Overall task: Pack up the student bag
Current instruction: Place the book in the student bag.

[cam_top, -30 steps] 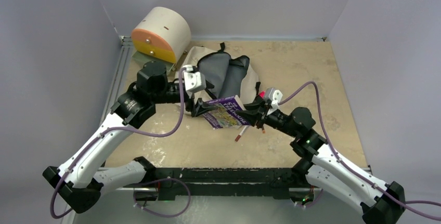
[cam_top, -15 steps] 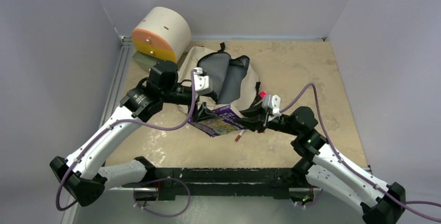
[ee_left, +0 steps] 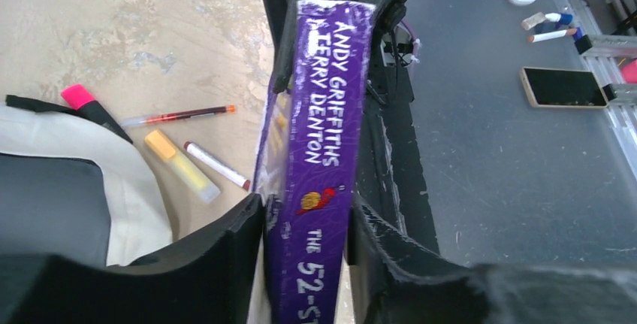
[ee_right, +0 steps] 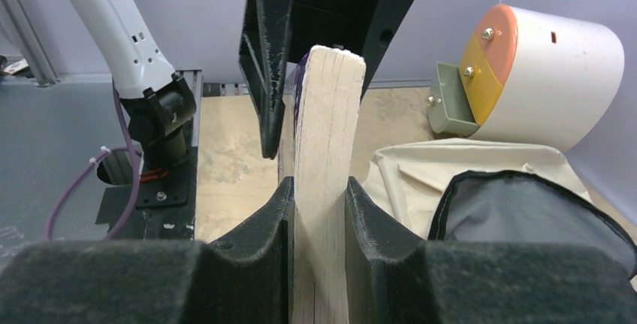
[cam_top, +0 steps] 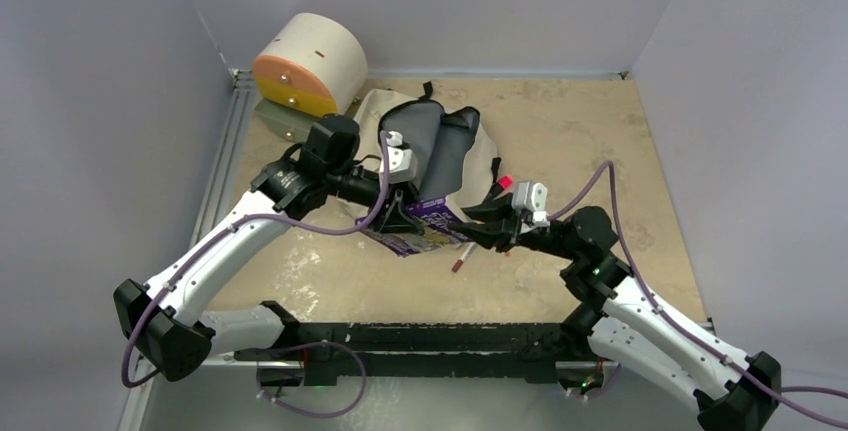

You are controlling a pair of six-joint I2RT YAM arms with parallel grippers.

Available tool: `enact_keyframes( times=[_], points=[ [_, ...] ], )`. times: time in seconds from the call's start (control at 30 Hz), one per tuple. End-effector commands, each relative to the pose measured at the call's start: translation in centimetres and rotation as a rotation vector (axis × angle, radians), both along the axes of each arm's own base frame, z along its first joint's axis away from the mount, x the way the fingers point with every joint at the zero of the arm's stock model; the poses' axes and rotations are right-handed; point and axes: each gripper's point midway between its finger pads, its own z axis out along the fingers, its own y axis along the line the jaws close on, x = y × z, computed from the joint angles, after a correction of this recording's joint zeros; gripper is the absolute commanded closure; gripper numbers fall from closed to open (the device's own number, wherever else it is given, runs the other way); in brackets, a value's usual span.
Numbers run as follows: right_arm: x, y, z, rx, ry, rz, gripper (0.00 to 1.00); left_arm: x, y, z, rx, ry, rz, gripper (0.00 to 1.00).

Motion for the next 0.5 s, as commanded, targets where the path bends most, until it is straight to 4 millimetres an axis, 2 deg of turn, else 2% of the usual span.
enact_keyframes(
  times=[0.0,0.17,0.23,0.27,0.37,0.47],
  points=[
    [-0.3,-0.8,5.8,0.103,-0.204,-0.030,1.00,-0.8,-0.2,1.4,-0.046,0.006,-0.058,0.66],
    [-0.8,-0.6,5.2,0.048,-0.234,0.002,1.00,-0.3,-0.5,1.1,-0.023,0.040,-0.043,0.97],
    [-0.8,-0.5,4.7,0.002,-0.230,0.012,1.00,-0.3,-0.5,1.1,-0.019,0.045,-0.044,1.00],
    [-0.8,-0.4,4.2,-0.026,-0.218,0.020,0.95,-0.2,-0.5,1.2,-0.020,0.040,-0.043,1.00],
    [-0.7,-0.2,3.3,-0.093,-0.177,0.035,0.57,-0.1,-0.3,1.2,-0.022,-0.001,-0.032,1.00],
    [-0.5,0.1,2.9,-0.134,-0.154,0.046,0.42,0.3,-0.1,0.9,-0.011,-0.039,-0.010,1.00]
  ],
)
